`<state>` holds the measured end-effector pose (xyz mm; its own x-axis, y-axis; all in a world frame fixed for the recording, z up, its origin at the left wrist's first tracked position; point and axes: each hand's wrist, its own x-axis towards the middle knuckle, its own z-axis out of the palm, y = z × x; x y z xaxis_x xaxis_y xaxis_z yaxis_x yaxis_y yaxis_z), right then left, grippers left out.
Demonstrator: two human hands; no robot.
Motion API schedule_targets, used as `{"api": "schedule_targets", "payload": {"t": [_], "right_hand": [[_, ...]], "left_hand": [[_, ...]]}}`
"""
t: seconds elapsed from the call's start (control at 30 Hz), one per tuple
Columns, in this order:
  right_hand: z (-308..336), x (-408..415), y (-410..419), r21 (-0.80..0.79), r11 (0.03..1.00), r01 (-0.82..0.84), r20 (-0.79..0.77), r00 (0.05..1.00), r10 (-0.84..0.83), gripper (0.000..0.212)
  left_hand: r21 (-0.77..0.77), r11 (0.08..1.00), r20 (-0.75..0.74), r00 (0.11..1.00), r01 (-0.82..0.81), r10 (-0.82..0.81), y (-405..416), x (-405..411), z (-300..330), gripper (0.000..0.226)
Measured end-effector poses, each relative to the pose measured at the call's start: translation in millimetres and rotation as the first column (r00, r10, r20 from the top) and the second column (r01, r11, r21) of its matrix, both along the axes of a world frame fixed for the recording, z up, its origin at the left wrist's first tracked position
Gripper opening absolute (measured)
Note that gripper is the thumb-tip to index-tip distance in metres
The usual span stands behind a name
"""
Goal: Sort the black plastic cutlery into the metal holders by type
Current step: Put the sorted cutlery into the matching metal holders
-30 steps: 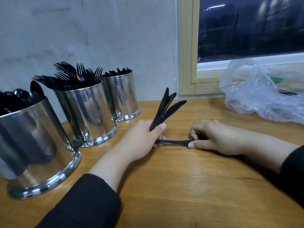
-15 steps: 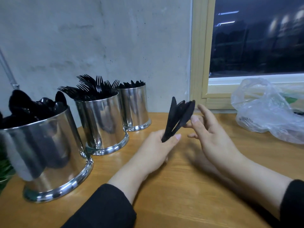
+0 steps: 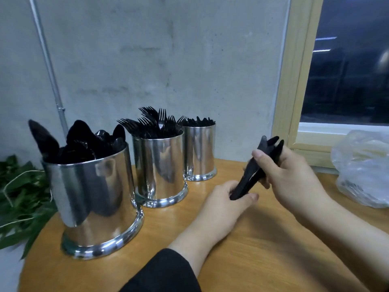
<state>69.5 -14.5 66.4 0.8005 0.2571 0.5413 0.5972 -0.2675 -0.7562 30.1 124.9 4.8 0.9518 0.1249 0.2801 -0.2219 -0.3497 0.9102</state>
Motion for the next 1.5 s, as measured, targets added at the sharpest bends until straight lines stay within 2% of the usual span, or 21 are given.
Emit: {"api": "schedule_targets", "payload": {"t": [0.1,0.17,0.27,0.4,0.53,0.67,0.8,0.93,1.07,1.17,1.23,1.3,1.4,1.5], "right_hand": [[12.0,4.3,4.5,0.013,0.995,-0.099,-0.084,0.991,0.1,0.039],[15.1,4.0,12.8,0.037,0.983,-0.182,-0.148,0.971,0.185,0.039],[17.3,7.8,23.1,0.047,0.973,-0.224,-0.169,0.959,0.229,0.031],[27.5,27.4,30.1,-0.035,0.979,-0.201,-0.089,0.976,0.197,0.033],[70.6,61.9,39.5,0.113,0.985,-0.128,0.077,0.99,0.12,0.027],[115.9,100.9,76.2,0.195,0.968,-0.156,0.159,0.979,0.125,0.025],[140.0,142.6,131.0,0.138,0.975,-0.175,0.197,0.97,0.146,0.019],[131.8,174.7,170.4,-0.025,0.991,-0.128,0.119,0.984,0.13,0.017],[99.3,190.6,186.9,-0.306,0.95,-0.059,0.036,0.997,0.073,0.03],[89.8,197.3,192.3,-0.31,0.95,0.03,0.054,0.998,-0.014,0.036],[91.7,198.3,192.6,-0.244,0.968,0.051,0.106,0.994,-0.026,0.043],[94.8,197.4,192.0,-0.211,0.977,0.039,0.24,0.971,0.013,0.045],[95.7,193.3,193.2,-0.321,0.946,0.04,0.41,0.906,0.101,0.041],[91.2,188.5,194.0,-0.468,0.871,0.149,0.44,0.894,0.083,0.033]], "left_hand": [[0.065,0.992,0.068,0.992,-0.112,0.108,7.5,2.5,-0.6,0.046],[0.088,0.984,0.072,0.986,-0.155,0.149,10.2,6.2,-1.9,0.047],[0.102,0.974,0.065,0.979,-0.201,0.195,11.2,15.1,-5.1,0.04],[0.017,0.969,0.084,0.966,-0.248,0.246,13.7,28.0,-3.1,0.033],[-0.087,0.921,0.24,0.89,-0.379,0.389,24.0,47.7,0.3,0.036],[-0.118,0.889,0.36,0.815,-0.442,0.454,37.7,60.7,-1.4,0.005],[-0.1,0.874,0.381,0.793,-0.475,0.475,45.3,64.6,-1.9,0.02],[-0.111,0.879,0.371,0.801,-0.464,0.47,47.7,63.0,0.5,0.026],[-0.114,0.879,0.366,0.803,-0.463,0.471,51.4,58.9,3.6,0.028],[-0.12,0.875,0.377,0.794,-0.47,0.478,53.6,56.8,5.5,0.027],[-0.126,0.874,0.38,0.791,-0.47,0.48,53.4,57.0,6.5,0.027],[-0.122,0.877,0.37,0.798,-0.465,0.475,52.9,56.8,7.2,0.027],[-0.113,0.883,0.363,0.809,-0.455,0.463,52.7,55.7,7.5,0.027],[-0.114,0.885,0.363,0.81,-0.451,0.46,51.9,56.3,6.7,0.027]]}}
